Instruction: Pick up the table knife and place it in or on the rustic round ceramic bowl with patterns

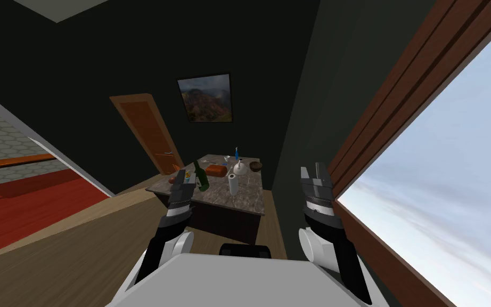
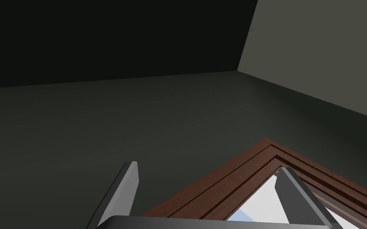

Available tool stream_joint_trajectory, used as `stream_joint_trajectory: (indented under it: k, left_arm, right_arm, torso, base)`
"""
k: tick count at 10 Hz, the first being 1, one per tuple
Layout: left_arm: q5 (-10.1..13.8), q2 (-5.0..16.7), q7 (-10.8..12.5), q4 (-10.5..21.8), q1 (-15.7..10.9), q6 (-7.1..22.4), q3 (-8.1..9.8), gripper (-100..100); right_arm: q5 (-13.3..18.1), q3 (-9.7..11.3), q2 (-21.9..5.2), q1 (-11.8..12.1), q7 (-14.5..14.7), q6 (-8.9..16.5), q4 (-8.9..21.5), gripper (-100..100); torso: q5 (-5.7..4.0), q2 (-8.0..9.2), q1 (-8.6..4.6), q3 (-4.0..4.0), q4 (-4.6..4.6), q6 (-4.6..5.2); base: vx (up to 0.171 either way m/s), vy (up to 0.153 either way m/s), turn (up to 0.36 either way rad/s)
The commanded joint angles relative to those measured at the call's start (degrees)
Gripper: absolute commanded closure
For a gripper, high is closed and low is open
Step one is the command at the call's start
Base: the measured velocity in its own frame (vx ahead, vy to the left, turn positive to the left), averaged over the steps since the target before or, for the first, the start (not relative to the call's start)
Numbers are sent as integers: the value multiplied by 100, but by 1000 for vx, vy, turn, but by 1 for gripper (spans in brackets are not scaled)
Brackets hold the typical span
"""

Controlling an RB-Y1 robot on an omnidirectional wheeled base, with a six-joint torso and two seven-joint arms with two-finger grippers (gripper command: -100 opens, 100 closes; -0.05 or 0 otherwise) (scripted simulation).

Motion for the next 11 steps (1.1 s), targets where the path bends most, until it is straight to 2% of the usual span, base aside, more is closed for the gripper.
stream_joint_trajectory:
  k: [1,4,7,8,11]
  left_arm:
    - [0,0,0,0,0,0,0,0]
    - [0,0,0,0,-1,0,0,0]
    - [0,0,0,0,-1,0,0,0]
    - [0,0,0,0,-1,0,0,0]
    - [0,0,0,0,-1,0,0,0]
  right_arm:
    - [-36,10,-169,-31,5,59,49,-100]
    - [-185,60,-637,-150,25,299,244,-100]
    - [-438,156,-1168,-340,63,700,558,-100]
    - [-438,156,-1221,-340,63,700,558,-100]
    - [-780,295,-1783,-587,118,1207,968,-100]
  torso:
    - [0,0,0,0,0,0]
    - [1,17,4,10,4,-1]
    - [1,9,3,5,2,-2]
    - [1,9,5,5,2,-3]
    - [1,11,4,6,2,-3]
  base:
    - [-25,4,47]
    - [-45,14,87]
    - [-30,17,150]
    - [-23,9,47]
    - [-35,20,186]
